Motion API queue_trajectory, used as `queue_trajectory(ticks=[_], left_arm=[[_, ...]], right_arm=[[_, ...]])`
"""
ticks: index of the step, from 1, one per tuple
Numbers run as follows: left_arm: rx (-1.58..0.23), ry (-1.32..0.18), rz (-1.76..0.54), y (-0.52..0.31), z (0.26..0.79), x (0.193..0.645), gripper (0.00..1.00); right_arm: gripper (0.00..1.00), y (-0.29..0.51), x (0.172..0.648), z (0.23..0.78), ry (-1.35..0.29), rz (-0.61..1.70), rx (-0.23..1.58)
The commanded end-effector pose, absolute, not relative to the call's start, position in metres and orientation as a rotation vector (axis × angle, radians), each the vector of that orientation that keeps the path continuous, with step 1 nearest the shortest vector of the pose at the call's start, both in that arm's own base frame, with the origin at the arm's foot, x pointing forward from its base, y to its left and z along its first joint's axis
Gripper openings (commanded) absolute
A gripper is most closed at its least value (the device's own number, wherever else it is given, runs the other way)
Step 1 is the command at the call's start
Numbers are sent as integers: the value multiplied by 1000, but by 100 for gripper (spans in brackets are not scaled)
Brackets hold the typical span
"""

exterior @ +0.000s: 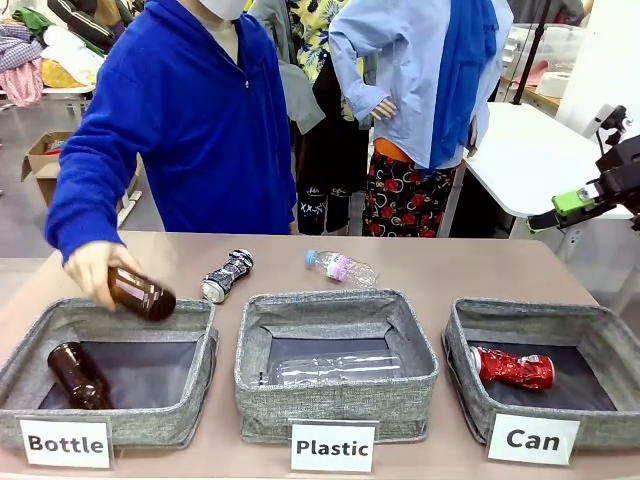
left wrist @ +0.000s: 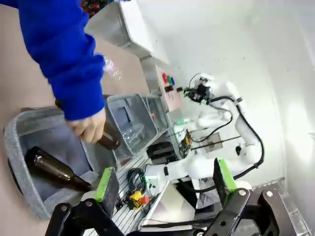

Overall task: Sort the can waste into the basket.
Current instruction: Pick up the can waste from the table and place it in the right Fabric basket.

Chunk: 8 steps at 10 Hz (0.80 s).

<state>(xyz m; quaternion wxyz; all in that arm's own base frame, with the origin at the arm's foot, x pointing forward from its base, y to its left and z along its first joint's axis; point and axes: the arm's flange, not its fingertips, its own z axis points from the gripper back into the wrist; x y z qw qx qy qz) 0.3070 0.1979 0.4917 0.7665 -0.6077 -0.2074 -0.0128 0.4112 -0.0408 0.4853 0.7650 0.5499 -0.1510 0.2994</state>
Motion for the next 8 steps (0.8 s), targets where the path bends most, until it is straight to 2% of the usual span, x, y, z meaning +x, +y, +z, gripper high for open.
queue_trajectory(ticks=[1, 5, 8], left_arm=[[-1287, -407, -11, 202, 503, 322, 100], [-1465, -632, 120, 289, 492, 244, 100], [-1507, -618, 77, 283, 478, 247, 100]], right_arm=[[100, -44, 410, 487, -325, 679, 1186], [100, -44, 410, 487, -325, 679, 1186], [100, -44, 410, 487, -325, 679, 1186]])
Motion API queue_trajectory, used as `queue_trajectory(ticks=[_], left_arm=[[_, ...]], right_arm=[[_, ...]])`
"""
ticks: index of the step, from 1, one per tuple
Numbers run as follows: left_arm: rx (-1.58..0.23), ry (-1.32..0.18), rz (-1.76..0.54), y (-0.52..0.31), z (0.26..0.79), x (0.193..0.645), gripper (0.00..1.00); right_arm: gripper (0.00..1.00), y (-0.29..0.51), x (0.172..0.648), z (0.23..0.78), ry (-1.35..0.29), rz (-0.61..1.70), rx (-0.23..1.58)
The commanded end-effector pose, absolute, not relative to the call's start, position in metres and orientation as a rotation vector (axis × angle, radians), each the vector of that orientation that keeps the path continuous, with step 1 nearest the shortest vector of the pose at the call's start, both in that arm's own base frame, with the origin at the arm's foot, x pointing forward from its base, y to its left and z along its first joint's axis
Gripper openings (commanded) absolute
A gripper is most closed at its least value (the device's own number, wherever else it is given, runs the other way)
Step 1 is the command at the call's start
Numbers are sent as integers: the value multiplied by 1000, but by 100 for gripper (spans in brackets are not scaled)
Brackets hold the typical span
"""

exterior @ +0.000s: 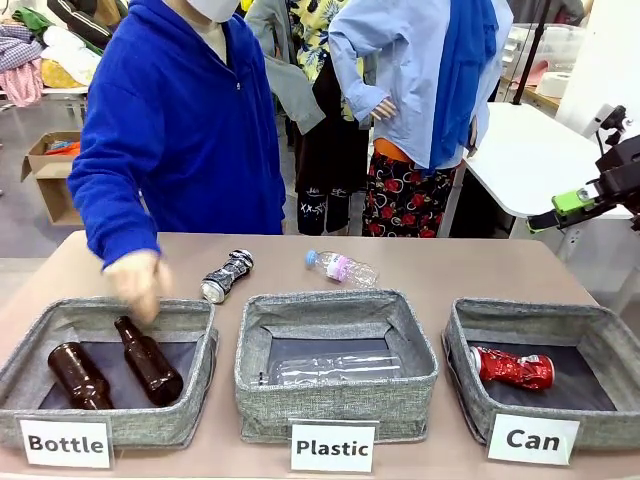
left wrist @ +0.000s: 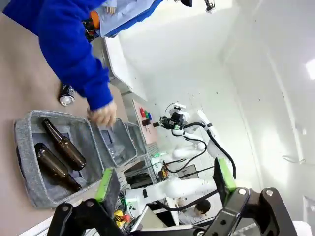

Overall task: Sort the can waste into the basket.
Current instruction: Pick up the can waste from the table and place it in the right Fabric basket.

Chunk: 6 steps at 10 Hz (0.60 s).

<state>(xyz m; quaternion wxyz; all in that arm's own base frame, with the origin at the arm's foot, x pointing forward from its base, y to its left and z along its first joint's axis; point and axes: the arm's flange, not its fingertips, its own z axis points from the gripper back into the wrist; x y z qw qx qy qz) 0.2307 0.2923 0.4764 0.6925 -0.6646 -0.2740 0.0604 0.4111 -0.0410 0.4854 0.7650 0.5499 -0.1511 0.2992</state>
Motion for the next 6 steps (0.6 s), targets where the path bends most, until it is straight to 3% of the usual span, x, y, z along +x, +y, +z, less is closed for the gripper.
queue_trajectory(ticks=[1, 3, 6], left_arm=[[-1493, -589, 39, 274, 483, 255, 100], [-1390, -466, -29, 235, 501, 292, 100], [-1101, -245, -90, 132, 520, 371, 100]], right_arm=[[100, -44, 410, 487, -325, 679, 1186], [100, -44, 410, 487, -325, 679, 1186], [100, -44, 410, 487, -325, 679, 1186]])
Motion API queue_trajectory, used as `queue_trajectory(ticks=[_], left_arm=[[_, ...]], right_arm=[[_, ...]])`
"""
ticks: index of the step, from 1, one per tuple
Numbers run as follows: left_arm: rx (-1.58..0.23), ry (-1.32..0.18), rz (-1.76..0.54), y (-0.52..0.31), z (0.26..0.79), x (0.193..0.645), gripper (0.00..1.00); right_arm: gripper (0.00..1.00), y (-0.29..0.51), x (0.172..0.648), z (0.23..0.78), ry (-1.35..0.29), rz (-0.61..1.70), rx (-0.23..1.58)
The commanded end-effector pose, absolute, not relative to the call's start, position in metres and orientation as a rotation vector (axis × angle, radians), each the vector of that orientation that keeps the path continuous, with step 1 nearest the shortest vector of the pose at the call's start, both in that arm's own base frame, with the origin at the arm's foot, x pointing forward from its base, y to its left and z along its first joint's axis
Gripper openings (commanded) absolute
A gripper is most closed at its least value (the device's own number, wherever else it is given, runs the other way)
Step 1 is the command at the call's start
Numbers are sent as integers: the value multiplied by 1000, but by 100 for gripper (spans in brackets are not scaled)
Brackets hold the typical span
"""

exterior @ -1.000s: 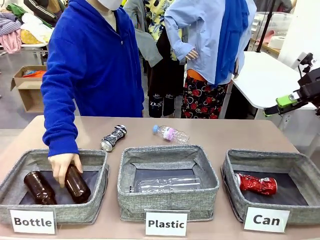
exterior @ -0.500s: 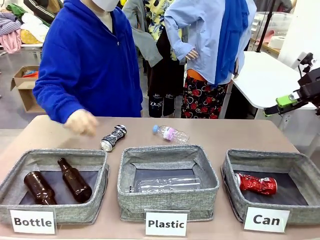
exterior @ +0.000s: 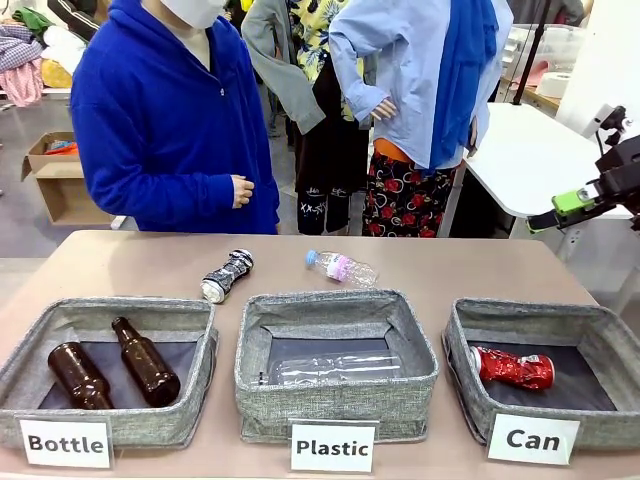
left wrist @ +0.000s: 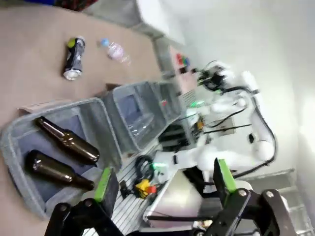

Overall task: Sort the can waste into the basket.
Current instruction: Pick up the can waste from the table and place it in the right Fabric basket.

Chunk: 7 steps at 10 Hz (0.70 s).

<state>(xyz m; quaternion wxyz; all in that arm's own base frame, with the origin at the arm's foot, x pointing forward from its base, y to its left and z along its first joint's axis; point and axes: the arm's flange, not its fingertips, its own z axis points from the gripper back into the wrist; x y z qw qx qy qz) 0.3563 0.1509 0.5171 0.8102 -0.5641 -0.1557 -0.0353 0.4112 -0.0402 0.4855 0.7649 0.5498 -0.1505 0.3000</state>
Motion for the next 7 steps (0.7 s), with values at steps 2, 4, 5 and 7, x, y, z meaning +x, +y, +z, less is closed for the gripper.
queue_trajectory(ticks=[2, 4, 5, 7], left_arm=[[-942, -67, -174, 52, 512, 426, 100], [-746, 38, -252, -30, 490, 474, 100], [-637, 35, -270, -66, 475, 494, 100], [-412, 28, -395, -131, 434, 528, 100]], right_arm=[[100, -44, 410, 487, -325, 679, 1186], [100, -44, 410, 487, -325, 679, 1186], [100, -44, 410, 487, -325, 679, 1186], [100, -44, 410, 487, -325, 679, 1186]])
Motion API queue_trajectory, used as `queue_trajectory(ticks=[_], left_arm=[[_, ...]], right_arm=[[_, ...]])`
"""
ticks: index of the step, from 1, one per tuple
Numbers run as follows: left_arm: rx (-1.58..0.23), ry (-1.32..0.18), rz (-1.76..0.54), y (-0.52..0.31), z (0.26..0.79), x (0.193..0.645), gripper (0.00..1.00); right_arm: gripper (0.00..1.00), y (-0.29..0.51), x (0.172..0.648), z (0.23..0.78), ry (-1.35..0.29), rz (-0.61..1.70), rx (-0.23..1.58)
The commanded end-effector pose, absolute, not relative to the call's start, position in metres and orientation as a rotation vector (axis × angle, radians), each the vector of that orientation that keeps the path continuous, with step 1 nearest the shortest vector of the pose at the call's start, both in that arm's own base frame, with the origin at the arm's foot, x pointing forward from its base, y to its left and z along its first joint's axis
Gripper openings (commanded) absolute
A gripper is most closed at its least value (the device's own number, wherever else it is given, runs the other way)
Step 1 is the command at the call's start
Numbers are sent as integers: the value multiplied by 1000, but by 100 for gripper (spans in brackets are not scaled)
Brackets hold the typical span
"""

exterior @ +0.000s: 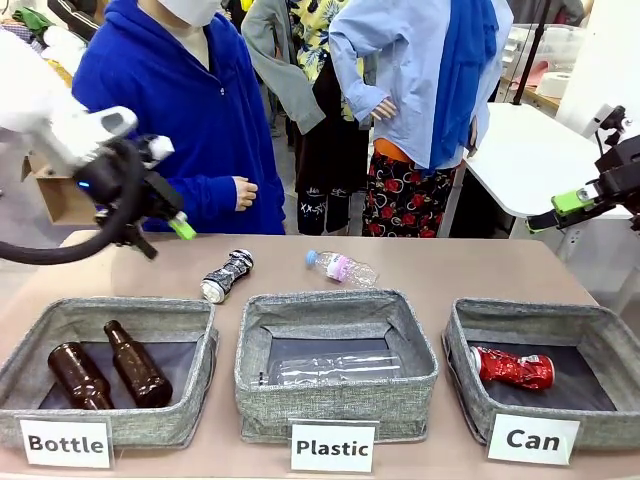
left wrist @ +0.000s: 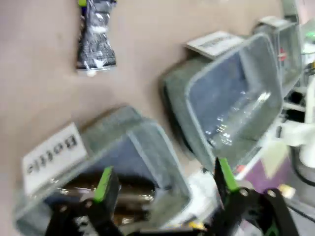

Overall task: Sort the can waste into the basket.
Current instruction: Pick up the can waste from the table and place it in the right Fabric basket.

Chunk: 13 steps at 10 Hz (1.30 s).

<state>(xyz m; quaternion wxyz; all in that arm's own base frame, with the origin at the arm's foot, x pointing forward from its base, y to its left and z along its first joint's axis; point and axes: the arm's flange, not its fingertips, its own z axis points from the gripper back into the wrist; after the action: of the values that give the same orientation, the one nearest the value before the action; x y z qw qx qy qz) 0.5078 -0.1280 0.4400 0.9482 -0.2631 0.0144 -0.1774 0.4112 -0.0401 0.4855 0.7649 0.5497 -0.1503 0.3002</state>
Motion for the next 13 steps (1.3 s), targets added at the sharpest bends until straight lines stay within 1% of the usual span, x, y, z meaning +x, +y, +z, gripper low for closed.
queue_trajectory(ticks=[1, 3, 4, 5, 8, 10, 13], left_arm=[[-333, -17, -462, -152, 421, 543, 100], [-233, -56, -576, -172, 395, 572, 100], [-237, -72, -607, -177, 382, 580, 100], [-232, -125, -604, -182, 367, 585, 100], [-300, -285, -559, -190, 343, 590, 100], [-266, -348, -553, -190, 323, 590, 100], [-219, -302, -582, -191, 305, 582, 100]], right_arm=[[100, -44, 410, 487, -325, 679, 1186], [100, -44, 410, 487, -325, 679, 1186], [100, -44, 410, 487, -325, 679, 1186], [100, -44, 410, 487, -325, 679, 1186], [100, -44, 410, 487, -325, 679, 1186], [100, -44, 410, 487, -325, 679, 1186], [100, -44, 410, 487, -325, 679, 1186]])
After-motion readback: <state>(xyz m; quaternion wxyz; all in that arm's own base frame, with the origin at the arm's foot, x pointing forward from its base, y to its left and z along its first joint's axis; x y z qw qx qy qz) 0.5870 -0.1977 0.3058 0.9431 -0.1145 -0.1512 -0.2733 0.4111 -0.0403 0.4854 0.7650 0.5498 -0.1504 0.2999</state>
